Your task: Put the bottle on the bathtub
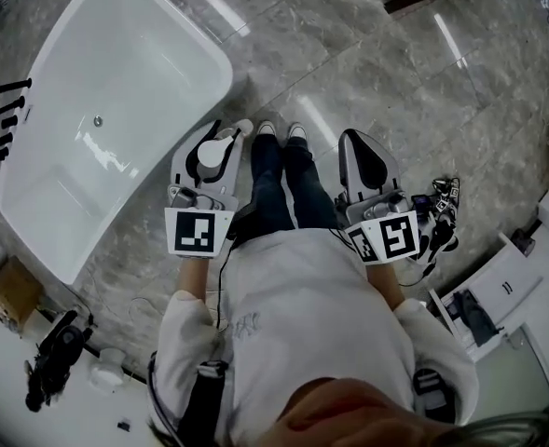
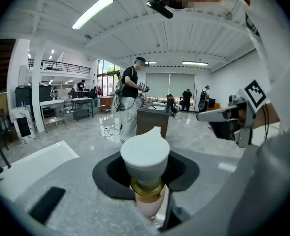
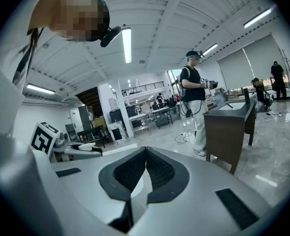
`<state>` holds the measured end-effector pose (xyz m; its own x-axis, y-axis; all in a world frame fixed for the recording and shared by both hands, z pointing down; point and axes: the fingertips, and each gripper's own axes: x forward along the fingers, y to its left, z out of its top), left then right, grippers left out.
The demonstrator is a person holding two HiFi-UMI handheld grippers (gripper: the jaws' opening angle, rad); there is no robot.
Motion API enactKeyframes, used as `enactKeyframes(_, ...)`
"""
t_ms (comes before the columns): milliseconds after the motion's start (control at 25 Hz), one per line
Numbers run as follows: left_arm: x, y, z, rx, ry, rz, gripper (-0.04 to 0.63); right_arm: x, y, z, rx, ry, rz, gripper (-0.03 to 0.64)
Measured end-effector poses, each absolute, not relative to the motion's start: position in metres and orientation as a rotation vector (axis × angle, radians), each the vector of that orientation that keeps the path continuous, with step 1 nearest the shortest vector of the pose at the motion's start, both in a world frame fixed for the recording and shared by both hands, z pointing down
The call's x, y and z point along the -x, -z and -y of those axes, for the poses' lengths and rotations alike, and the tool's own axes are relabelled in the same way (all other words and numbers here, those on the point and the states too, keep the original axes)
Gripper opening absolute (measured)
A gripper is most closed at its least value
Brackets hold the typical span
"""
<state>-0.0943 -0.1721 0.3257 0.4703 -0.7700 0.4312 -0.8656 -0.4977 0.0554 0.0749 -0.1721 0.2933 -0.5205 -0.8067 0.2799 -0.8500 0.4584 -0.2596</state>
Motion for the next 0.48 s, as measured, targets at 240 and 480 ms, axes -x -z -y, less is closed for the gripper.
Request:
enactKeyframes(240,0.071,-0.39,0.171,-2.49,-0.593,1.264,0.132,-0.074,-0.333,0.172,-1.447,-0.589,2.573,0.012)
enactKeyframes(480,0.056,-0.456,0.174,-2.552,-0.674,1.184,0.131,-0.085,-0.388,0.166,-1.474,-0.635,2.508,0.012)
